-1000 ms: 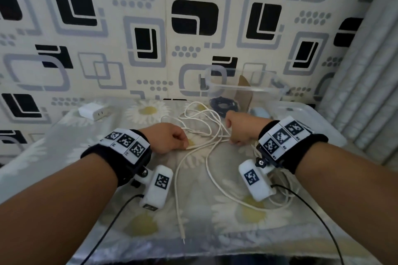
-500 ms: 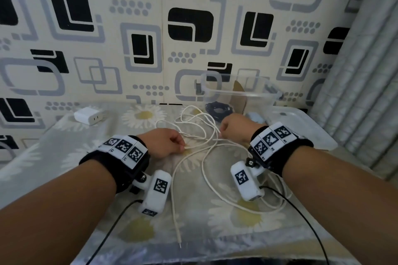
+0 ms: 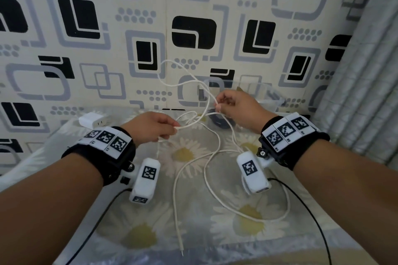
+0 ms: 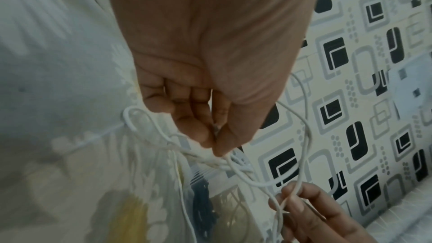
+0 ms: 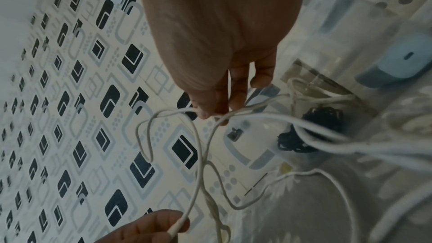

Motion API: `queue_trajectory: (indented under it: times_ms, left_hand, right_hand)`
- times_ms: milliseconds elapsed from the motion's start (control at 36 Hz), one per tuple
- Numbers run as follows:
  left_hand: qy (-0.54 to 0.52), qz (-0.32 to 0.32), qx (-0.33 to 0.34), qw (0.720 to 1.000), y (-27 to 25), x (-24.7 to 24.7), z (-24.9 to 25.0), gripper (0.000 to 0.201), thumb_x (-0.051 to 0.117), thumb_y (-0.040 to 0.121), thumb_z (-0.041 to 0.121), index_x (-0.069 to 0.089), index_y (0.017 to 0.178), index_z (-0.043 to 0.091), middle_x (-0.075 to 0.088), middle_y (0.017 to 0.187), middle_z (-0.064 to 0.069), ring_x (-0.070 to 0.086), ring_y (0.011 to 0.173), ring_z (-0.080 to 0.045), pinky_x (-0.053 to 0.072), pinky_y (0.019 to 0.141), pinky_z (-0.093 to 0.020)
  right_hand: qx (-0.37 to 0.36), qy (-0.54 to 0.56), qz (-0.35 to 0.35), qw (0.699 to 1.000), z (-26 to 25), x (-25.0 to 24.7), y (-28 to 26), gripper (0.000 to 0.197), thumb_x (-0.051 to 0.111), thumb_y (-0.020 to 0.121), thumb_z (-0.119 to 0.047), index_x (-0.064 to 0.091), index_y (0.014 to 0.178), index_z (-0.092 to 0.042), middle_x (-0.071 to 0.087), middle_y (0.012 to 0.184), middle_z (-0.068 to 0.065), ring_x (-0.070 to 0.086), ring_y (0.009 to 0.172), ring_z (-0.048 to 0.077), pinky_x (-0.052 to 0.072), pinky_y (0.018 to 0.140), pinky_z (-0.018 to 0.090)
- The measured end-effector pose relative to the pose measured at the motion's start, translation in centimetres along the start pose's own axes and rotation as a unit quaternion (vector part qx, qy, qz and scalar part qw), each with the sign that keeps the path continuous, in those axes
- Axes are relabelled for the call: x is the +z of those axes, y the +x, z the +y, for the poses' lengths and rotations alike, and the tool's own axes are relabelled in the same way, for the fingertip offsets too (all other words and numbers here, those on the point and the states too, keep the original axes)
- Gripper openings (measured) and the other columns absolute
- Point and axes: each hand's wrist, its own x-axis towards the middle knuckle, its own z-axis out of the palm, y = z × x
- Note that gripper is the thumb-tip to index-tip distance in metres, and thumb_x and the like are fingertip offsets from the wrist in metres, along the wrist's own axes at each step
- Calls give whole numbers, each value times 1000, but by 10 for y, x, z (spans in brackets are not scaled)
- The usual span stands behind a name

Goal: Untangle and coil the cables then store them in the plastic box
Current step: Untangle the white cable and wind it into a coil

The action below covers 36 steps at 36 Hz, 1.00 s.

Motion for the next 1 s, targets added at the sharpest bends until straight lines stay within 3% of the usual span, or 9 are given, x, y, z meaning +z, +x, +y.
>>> queue_trajectory:
  times_ms: [139,222,333,528,667,750,806,944,1000]
  left_hand:
    - [-48,82,25,995,3,-14,9,7,64,90,16,69,89,21,65,77,1,59,66,-6,42,61,-22]
    - [-103,142,33,984,6,-23,15,11,61,90,13,65,85,22,65,76,2,63,57,0,40,58,-22]
    - [-201,189,38,960,7,-35,22,14,59,89,7,60,85,21,68,76,1,69,60,-4,37,52,-19]
    - [-304,187,67,932,1,-44,29,10,59,93,8,59,94,18,70,86,-3,71,77,-9,47,68,-22]
    - [-305,165,101,933,0,-46,33,9,57,96,13,58,92,21,70,88,0,70,85,-10,49,75,-23]
    - [-284,171,108,937,-2,-46,32,10,58,96,17,57,87,22,70,87,1,70,82,-9,48,75,-24]
    - [-264,172,106,943,-3,-47,29,10,59,95,17,57,86,22,70,87,2,68,80,-9,48,75,-24]
    - [-251,162,70,952,-4,-50,22,20,65,91,26,51,77,24,66,77,5,62,66,-6,42,68,-25]
    - [-253,130,52,957,-5,-51,19,23,68,88,30,50,74,23,63,67,6,57,60,-8,40,65,-26]
  right_hand:
    - [-35,15,34,999,-8,-8,10,8,65,89,-8,65,87,-16,60,78,-2,54,64,9,52,62,23]
    - [-39,26,9,999,-13,-12,13,11,66,88,-7,63,84,-17,62,80,3,57,69,14,55,70,30]
    - [-53,17,-46,997,-14,-16,8,5,67,87,-5,65,90,-9,66,79,-2,62,70,7,54,72,21]
    - [-56,-191,-145,969,-6,-16,7,6,72,84,-22,72,89,-25,68,81,-12,58,74,0,40,90,31]
    - [-36,-257,-90,962,0,-14,11,12,69,86,-21,73,96,-17,58,75,-18,49,74,1,29,107,44]
    - [-11,-238,-61,969,3,-15,10,9,67,87,-17,72,94,-13,54,72,-15,50,75,6,40,82,24]
    - [3,-223,-44,974,6,-16,8,5,67,87,-17,70,89,-14,54,72,-15,51,74,8,36,67,20]
    - [31,-158,-4,987,9,-17,6,5,63,89,-15,66,85,-13,57,76,-6,51,82,11,39,71,22]
    - [33,-123,18,992,7,-18,5,8,63,90,-14,67,91,-7,57,72,-5,53,70,11,41,65,23]
